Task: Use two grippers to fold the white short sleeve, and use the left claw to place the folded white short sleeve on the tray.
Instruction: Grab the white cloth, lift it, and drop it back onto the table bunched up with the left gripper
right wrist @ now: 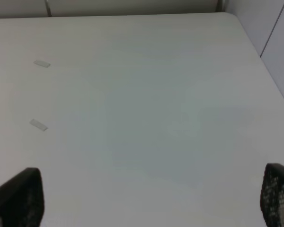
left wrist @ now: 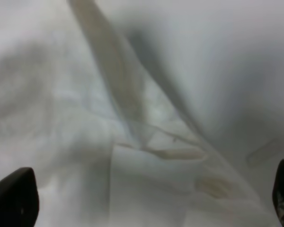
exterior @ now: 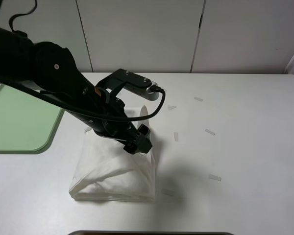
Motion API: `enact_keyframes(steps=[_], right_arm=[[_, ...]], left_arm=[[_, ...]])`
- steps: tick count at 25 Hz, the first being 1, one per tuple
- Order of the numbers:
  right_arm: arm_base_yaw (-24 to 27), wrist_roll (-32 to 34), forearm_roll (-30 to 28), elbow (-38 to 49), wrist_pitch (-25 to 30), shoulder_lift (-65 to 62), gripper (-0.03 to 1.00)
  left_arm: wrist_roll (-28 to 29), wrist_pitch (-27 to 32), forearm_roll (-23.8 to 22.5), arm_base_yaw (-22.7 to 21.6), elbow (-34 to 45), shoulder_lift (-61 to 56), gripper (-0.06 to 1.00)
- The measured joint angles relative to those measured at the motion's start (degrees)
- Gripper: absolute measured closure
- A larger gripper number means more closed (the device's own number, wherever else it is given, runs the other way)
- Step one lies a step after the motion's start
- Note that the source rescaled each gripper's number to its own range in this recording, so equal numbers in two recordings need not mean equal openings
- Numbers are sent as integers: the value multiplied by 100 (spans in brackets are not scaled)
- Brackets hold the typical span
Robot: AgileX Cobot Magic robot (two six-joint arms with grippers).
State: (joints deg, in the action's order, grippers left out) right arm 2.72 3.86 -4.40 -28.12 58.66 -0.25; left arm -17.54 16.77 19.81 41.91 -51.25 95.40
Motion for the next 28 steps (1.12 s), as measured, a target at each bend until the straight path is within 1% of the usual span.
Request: enact_keyframes(steps=[3, 8, 11, 17, 28], right_arm=[[0, 0, 0, 0, 0, 0, -3], [0, 0, 0, 0, 0, 0, -3], [0, 0, 0, 0, 0, 0, -3], [0, 0, 0, 0, 0, 0, -3], [0, 0, 0, 0, 0, 0, -3]], left_arm=[[0, 96, 6, 0, 0, -74, -5], [0, 537, 6, 0, 0, -74, -5], [-5, 686, 6, 0, 0, -74, -5], [-5, 720, 6, 0, 0, -74, -5], [-11, 578, -40, 0, -2, 57, -5]])
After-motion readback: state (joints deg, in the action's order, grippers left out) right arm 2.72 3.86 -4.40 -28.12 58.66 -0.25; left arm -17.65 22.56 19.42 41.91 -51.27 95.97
